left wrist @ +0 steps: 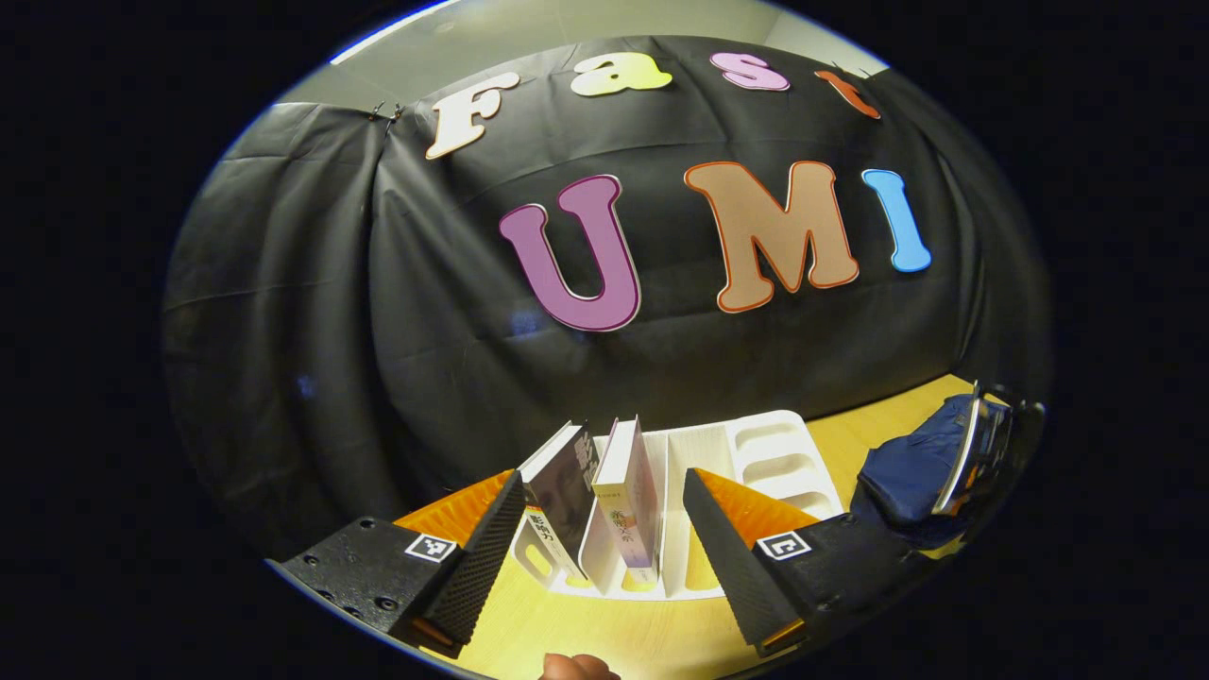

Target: Open the schoolbag, grab two books from the bookshelf and put them into the schoolbag.

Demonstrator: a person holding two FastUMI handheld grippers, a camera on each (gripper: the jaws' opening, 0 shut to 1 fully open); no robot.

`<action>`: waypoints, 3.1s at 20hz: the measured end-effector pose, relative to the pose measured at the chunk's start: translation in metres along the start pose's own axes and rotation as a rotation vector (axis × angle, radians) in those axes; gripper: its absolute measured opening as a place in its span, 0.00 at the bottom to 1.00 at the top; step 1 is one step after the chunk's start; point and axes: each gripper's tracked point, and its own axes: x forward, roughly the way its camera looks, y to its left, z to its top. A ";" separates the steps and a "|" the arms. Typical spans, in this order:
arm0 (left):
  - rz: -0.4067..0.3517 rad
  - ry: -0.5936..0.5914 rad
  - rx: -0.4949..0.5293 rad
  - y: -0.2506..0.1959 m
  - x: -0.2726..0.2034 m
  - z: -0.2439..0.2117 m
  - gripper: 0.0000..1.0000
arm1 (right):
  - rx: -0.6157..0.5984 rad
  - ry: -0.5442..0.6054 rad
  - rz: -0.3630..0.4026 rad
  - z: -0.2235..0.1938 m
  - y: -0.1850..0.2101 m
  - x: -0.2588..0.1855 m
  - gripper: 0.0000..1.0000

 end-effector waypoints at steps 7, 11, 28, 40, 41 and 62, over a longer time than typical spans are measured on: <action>-0.013 0.015 -0.012 -0.006 0.003 -0.004 0.99 | 0.325 -0.018 0.028 0.016 -0.039 -0.017 0.04; -0.021 0.028 -0.016 -0.008 0.005 -0.008 0.99 | 0.595 -0.029 0.050 0.015 -0.065 -0.020 0.04; -0.050 0.169 -0.079 -0.015 0.055 -0.040 0.99 | 1.549 -0.086 -0.044 -0.019 -0.134 -0.037 0.02; -0.184 0.626 0.002 -0.015 0.138 -0.082 0.99 | 1.537 -0.094 -0.050 -0.020 -0.132 -0.035 0.02; -0.182 0.658 0.008 -0.014 0.143 -0.088 0.99 | 1.535 -0.096 -0.051 -0.020 -0.131 -0.034 0.03; -0.341 1.010 0.099 -0.027 0.164 -0.117 0.36 | 1.527 -0.095 -0.066 -0.023 -0.134 -0.030 0.04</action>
